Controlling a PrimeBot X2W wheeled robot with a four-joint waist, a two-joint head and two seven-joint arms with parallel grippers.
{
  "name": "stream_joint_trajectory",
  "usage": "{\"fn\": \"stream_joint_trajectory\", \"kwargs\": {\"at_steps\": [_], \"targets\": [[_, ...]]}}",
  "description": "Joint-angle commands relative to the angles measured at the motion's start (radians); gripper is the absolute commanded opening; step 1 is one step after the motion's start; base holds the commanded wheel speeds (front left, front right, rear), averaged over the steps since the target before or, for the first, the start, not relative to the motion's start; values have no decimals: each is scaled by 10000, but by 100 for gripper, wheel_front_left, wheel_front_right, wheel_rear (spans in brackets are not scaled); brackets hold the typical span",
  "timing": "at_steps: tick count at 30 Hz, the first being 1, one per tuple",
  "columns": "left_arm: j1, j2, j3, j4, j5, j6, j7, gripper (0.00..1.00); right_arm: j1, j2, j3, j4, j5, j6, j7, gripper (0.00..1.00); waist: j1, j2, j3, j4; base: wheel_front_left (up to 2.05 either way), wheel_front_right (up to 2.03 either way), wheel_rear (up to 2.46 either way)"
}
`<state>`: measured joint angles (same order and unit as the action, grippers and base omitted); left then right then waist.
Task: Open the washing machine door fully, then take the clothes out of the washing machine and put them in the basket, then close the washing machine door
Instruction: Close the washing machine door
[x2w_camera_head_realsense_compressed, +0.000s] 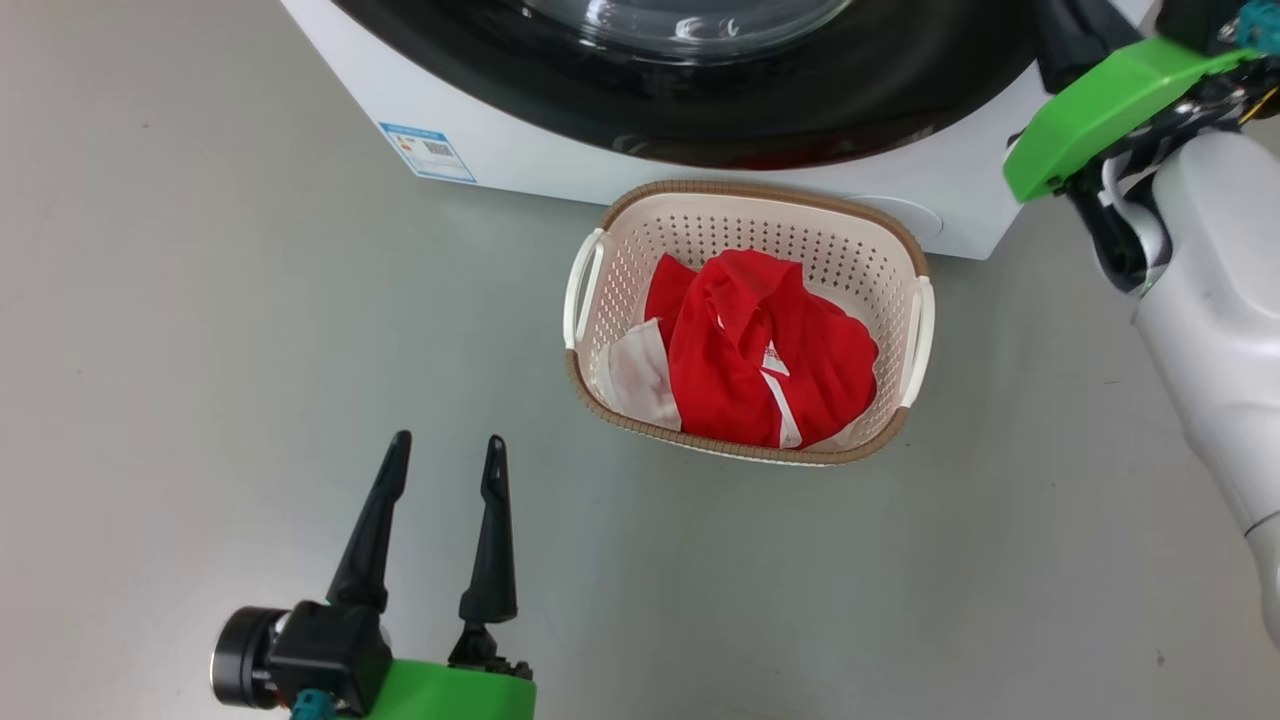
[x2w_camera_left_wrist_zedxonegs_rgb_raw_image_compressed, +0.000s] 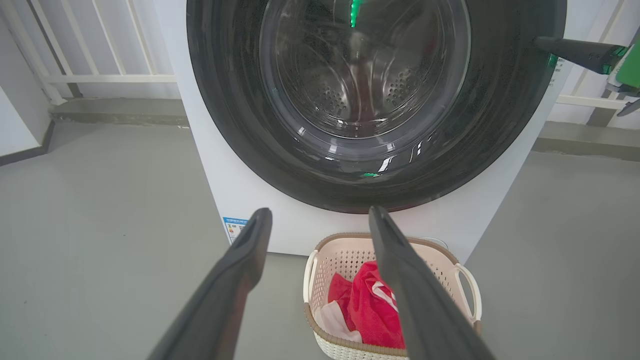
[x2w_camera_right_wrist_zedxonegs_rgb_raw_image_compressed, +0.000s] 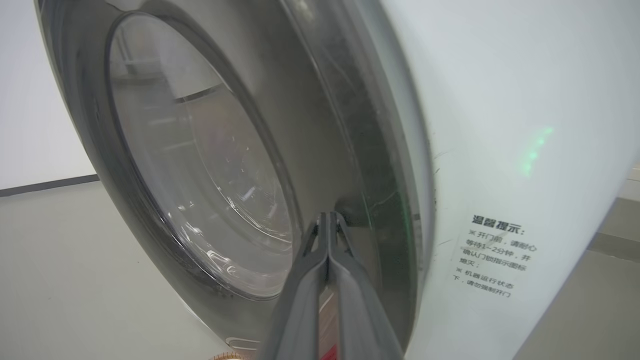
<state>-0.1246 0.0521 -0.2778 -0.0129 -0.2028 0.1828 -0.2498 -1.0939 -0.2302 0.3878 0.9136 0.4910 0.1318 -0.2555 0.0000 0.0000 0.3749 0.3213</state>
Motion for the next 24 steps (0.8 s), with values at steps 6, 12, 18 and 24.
{"fn": "stream_joint_trajectory", "kwargs": {"at_steps": [6, 12, 18, 24], "targets": [[-259, 49, 367, -156, 136, -140, -120, 100, -540, 95, -318, 218, -182, -11, -62, 0, 0, 0, 5, 87, 0, 0, 0], [-260, 27, 399, -139, 143, -175, -120, 100, -571, 149, -483, 324, -330, -11, -62, 0, 0, 0, -36, 103, 0, 0, 0], [-219, 11, 426, -99, 167, -212, -120, 100, -180, 236, -40, 55, -228, -11, -62, 0, 0, 0, -210, -14, 0, 0, 0], [-180, 3, 468, -26, 178, -272, -120, 100, 798, 315, 96, -893, -251, -11, -62, 0, 0, 0, -535, -268, 0, 0, 0]]}}
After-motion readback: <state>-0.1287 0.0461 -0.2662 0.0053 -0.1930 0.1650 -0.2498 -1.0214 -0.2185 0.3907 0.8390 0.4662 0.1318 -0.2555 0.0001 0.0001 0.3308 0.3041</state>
